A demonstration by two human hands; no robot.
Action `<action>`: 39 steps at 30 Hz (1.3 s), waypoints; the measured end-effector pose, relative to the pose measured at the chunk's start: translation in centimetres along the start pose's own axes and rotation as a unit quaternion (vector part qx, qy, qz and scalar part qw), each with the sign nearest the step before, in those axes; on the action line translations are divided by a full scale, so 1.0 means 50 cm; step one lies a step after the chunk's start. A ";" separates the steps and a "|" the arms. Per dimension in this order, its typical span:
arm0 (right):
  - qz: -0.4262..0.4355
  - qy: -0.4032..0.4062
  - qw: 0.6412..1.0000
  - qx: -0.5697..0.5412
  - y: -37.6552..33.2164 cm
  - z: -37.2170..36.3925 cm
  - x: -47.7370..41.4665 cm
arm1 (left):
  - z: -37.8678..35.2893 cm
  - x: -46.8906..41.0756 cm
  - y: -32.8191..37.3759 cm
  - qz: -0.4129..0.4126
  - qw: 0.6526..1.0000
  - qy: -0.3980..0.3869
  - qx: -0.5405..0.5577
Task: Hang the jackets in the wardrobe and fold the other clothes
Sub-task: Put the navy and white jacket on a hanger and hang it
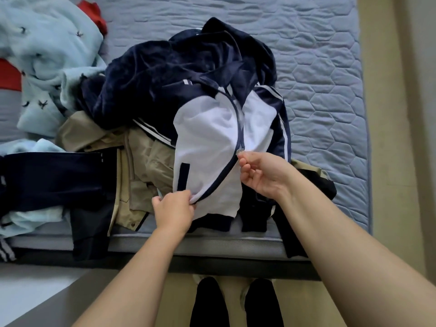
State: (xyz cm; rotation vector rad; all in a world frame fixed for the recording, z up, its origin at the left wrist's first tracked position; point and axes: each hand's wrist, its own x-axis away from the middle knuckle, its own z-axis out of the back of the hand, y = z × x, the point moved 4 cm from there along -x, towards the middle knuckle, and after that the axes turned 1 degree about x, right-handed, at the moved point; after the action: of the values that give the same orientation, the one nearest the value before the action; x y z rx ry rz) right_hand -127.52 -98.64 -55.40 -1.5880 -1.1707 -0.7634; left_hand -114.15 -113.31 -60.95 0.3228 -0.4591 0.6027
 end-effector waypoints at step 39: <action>0.181 -0.021 0.925 0.333 0.019 0.041 0.093 | 0.235 -0.108 0.185 0.058 0.947 0.040 0.315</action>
State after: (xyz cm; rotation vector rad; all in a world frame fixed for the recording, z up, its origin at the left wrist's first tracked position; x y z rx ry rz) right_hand -125.17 -95.24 -52.28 -1.1846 -0.9786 -0.0618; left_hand -127.42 -113.54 -52.21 0.8818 -0.1959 0.8692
